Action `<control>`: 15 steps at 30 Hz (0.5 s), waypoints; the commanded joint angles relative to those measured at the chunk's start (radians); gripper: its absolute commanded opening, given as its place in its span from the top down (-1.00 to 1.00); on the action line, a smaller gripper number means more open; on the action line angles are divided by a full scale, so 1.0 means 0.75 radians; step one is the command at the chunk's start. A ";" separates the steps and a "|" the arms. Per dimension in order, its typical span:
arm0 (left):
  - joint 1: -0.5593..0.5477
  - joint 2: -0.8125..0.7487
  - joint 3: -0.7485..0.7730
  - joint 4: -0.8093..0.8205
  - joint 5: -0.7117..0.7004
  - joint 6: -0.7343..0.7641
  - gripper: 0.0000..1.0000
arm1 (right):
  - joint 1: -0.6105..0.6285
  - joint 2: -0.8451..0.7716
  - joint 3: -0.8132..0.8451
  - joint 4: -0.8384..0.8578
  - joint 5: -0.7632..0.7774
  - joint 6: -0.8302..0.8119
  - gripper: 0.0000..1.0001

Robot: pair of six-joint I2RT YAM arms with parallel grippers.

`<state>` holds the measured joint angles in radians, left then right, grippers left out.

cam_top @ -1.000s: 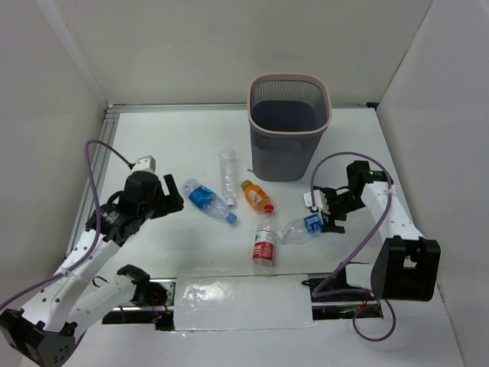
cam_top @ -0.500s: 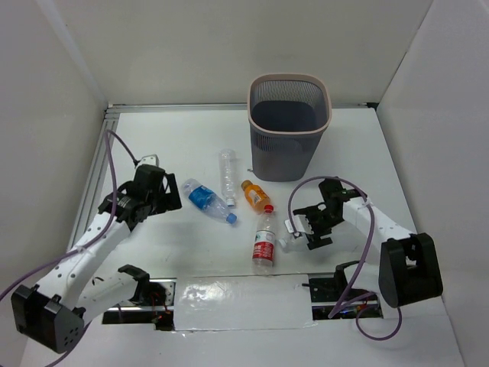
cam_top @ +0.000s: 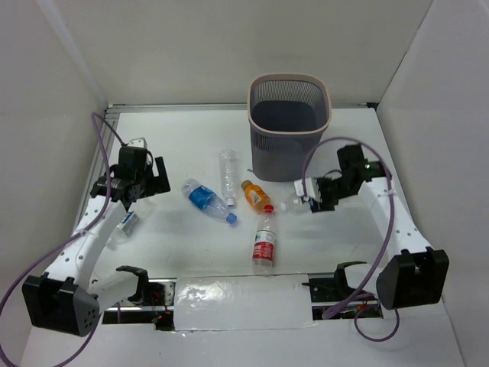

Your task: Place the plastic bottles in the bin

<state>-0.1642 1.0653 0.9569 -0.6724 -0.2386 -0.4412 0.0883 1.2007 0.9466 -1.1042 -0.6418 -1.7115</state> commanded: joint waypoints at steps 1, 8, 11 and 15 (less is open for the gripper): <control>0.059 0.093 0.108 0.042 -0.054 0.111 -1.00 | 0.070 -0.006 0.355 -0.285 -0.320 0.054 0.32; 0.219 0.191 0.160 0.023 -0.083 0.163 -1.00 | 0.440 0.117 0.740 0.100 -0.439 0.483 0.35; 0.278 0.152 0.160 0.023 -0.030 0.175 -1.00 | 0.504 0.180 0.911 0.415 -0.480 0.856 0.35; 0.305 0.122 0.131 0.023 -0.003 0.175 -1.00 | 0.518 0.299 1.190 0.680 -0.513 1.242 0.35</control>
<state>0.0502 1.1896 1.0389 -0.6655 -0.2665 -0.3386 0.4721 1.4063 1.7138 -0.8795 -0.9627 -1.0763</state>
